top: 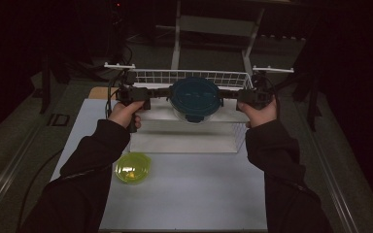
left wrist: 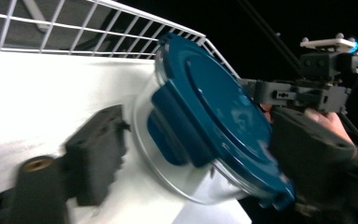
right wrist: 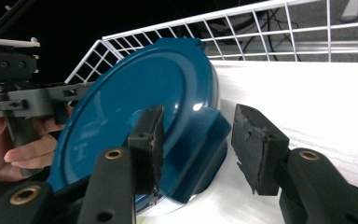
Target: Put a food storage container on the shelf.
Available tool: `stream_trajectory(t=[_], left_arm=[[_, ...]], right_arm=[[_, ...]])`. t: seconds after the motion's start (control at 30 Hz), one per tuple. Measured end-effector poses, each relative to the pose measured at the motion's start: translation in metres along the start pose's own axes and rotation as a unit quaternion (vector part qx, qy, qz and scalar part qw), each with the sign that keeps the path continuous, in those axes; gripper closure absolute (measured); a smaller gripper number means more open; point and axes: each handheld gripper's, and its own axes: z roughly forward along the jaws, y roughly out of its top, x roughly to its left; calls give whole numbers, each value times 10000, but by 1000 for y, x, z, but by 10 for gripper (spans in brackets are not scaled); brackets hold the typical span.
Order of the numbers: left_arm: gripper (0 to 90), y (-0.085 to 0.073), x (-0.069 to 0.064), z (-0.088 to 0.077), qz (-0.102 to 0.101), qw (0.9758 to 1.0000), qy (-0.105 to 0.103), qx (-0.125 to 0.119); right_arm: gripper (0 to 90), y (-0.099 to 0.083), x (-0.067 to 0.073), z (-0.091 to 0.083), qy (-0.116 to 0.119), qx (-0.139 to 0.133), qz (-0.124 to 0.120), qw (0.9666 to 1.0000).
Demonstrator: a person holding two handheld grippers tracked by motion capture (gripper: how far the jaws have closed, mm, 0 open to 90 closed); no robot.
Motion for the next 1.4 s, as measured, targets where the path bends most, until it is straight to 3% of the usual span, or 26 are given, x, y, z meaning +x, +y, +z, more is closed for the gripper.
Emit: stream_trajectory(t=[0.07,0.1,0.13,0.17,0.2,0.27,0.3,0.4,0.43,0.6,0.67,0.73,0.77,0.8,0.87,0.97,1.17,1.37,1.4], left_arm=[[131,-3,-4,-4,91,9999,-72,6],[93,-7,-9,-7,286,9996,29,34],[37,-7,-9,-7,286,9996,29,34],[0,-12,-16,-10,545,9984,149,73],[0,-12,-16,-10,545,9984,149,73],[0,-17,-23,-13,747,9970,211,42],[0,-23,-29,-15,953,9950,302,35],[0,-28,-34,-17,1109,9933,326,-8],[0,-34,-39,-19,1259,9913,380,-16],[0,-45,-48,-24,1471,9881,428,-168],[0,-54,-53,-28,1721,9833,548,-207],[0,-57,-55,-29,1783,9820,589,-207],[0,-63,-58,-30,1894,9797,626,-185],[0,-63,-58,-30,1894,9797,626,-185],[0,-72,-61,-34,2002,9774,640,-211],[0,-78,-63,-37,2035,9769,624,-211],[0,-100,-63,-45,2118,9748,674,-160],[0,-122,-57,-50,2040,9765,673,-189],[0,-132,-52,-51,2001,9770,709,-189]], right_arm=[[529,-1,3,-5,-23,-61,-81,9999],[527,-2,7,-10,-81,-87,-221,9997],[527,-2,7,-10,-81,-87,-221,9997],[526,-4,10,-13,-89,-131,-290,9995],[526,-4,10,-13,-89,-131,-290,9995],[530,-7,15,-18,-98,-158,-418,9990],[536,-10,20,-22,-101,-183,-538,9983],[551,-15,25,-26,-96,-200,-651,9976],[594,-20,30,-30,-54,-221,-731,9971],[674,-31,39,-35,129,-173,-840,9962],[751,-41,47,-36,238,-104,-972,9949],[782,-45,49,-36,293,-75,-1003,9945],[862,-53,54,-35,312,-50,-1101,9934],[862,-53,54,-35,312,-50,-1101,9934],[899,-66,61,-30,275,56,-1237,9919],[900,-74,65,-24,311,159,-1302,9909],[900,-88,69,-10,427,328,-1283,9903],[900,-86,67,-2,390,272,-1152,9922],[900,-84,66,1,332,271,-1127,9927]])
